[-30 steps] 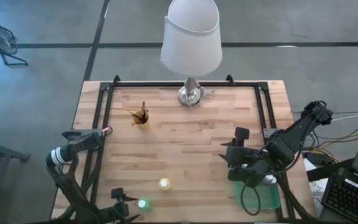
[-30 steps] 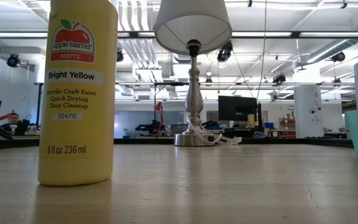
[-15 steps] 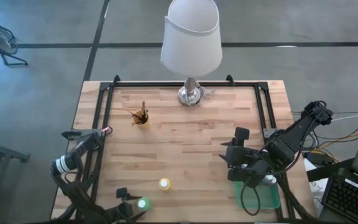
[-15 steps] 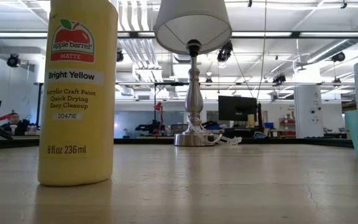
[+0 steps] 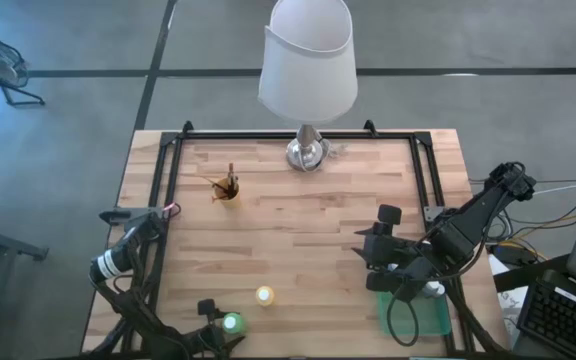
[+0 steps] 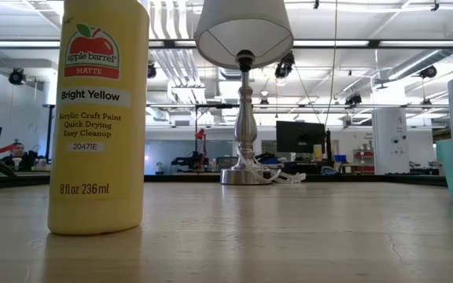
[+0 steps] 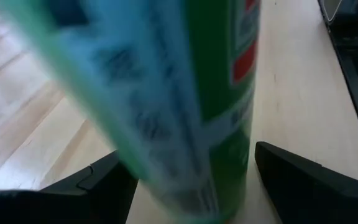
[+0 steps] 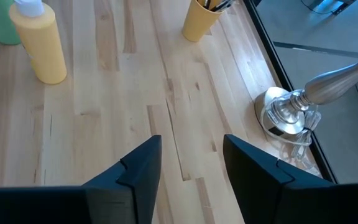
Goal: Pick & Place Paint Supplies
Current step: Put the green paint bottle into the green bin
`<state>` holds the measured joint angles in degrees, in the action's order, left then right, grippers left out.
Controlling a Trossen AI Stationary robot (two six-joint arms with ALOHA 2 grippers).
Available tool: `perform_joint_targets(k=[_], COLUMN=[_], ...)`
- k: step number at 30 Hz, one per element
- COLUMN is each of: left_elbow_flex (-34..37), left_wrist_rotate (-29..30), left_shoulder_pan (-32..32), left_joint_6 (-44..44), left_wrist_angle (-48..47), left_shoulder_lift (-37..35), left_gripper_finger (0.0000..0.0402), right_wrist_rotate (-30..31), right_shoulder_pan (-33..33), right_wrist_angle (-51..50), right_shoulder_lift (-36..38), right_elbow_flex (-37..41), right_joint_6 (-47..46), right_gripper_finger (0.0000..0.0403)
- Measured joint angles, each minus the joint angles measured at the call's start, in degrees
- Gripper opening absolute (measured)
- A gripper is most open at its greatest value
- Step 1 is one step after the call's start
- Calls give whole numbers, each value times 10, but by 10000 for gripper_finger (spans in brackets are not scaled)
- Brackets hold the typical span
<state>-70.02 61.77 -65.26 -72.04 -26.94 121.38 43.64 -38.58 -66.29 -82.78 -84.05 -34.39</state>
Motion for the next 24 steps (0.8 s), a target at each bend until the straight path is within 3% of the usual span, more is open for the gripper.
perform_joint_targets(k=[9, 19, 24], left_elbow_flex=[0, 0, 0], left_wrist_rotate=[-4, -2, 3], left_shoulder_pan=[22, 29, 30], left_joint_6=[41, 41, 42], left_wrist_angle=[17, 19, 19], left_shoulder_lift=[0, 0, 0], left_gripper_finger=[311, 216, 202], right_wrist_rotate=[0, 0, 0], right_shoulder_pan=[0, 0, 0], right_wrist_angle=[1, 1, 2], right_shoulder_lift=[0, 0, 0], right_elbow_flex=[0, 0, 0], right_joint_6=[0, 1, 1], right_gripper_finger=[189, 191, 176])
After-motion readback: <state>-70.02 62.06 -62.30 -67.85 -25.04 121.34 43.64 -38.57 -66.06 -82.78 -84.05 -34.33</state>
